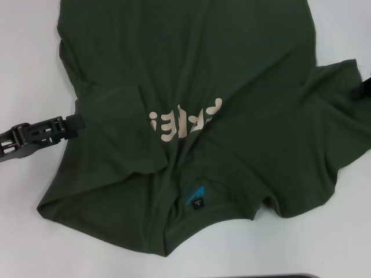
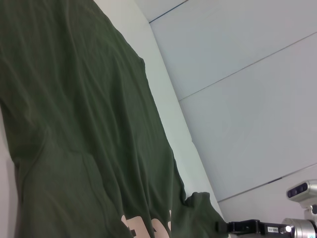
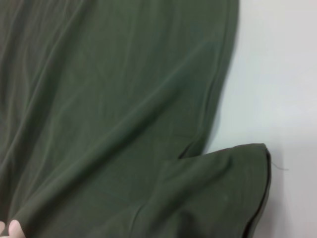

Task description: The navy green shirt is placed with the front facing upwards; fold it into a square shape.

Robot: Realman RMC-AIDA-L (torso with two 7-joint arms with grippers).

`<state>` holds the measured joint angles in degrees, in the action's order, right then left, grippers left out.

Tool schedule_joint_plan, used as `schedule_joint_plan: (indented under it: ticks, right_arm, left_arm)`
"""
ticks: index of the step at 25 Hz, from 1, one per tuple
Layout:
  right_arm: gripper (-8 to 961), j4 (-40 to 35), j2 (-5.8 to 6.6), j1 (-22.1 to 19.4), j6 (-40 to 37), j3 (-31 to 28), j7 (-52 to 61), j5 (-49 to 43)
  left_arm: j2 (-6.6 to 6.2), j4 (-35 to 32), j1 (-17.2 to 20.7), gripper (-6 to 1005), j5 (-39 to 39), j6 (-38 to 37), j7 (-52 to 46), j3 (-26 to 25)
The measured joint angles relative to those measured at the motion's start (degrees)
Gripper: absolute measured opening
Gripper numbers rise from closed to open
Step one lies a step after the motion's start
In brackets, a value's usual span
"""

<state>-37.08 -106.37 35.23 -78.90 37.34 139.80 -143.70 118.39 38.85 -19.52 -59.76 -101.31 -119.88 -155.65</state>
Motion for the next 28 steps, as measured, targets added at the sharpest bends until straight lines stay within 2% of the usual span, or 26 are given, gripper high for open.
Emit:
schedule_joint_plan:
  ticks: [6,11,17,25,27,28]
  right_arm:
    - [15,-1.7,1.26,-0.7,-1.2,-0.2,1.5,0.0]
    - [18,-6.1,1.41,-1.4,-3.6,-0.3,3.4,0.0]
    - [22,-6.4,1.57,-0.3,-4.5,0.1,4.9,0.0]
    - [28,-4.0,0.50,2.6,-6.8,0.5,5.1,0.0]
    - [29,-4.0,0.11,3.4,-7.8,0.5,5.1,0.1]
    - [30,-4.0,-0.52,4.4,-8.7,0.5,5.1,0.1]
  left_arm:
    - [0.00,0.0,0.0,656,0.0,0.0,0.0,0.0]
    - [0.07,0.0,0.1,655,0.0,0.2,0.0,0.0]
    - [0.09,0.0,-0.1,656,0.0,0.3,0.0,0.0]
    - [0.09,0.0,-0.1,655,0.0,0.5,0.0,0.0]
    - [0.09,0.0,-0.1,655,0.0,0.6,0.0,0.0]
    - [0.09,0.0,-0.1,655,0.0,0.8,0.0,-0.1]
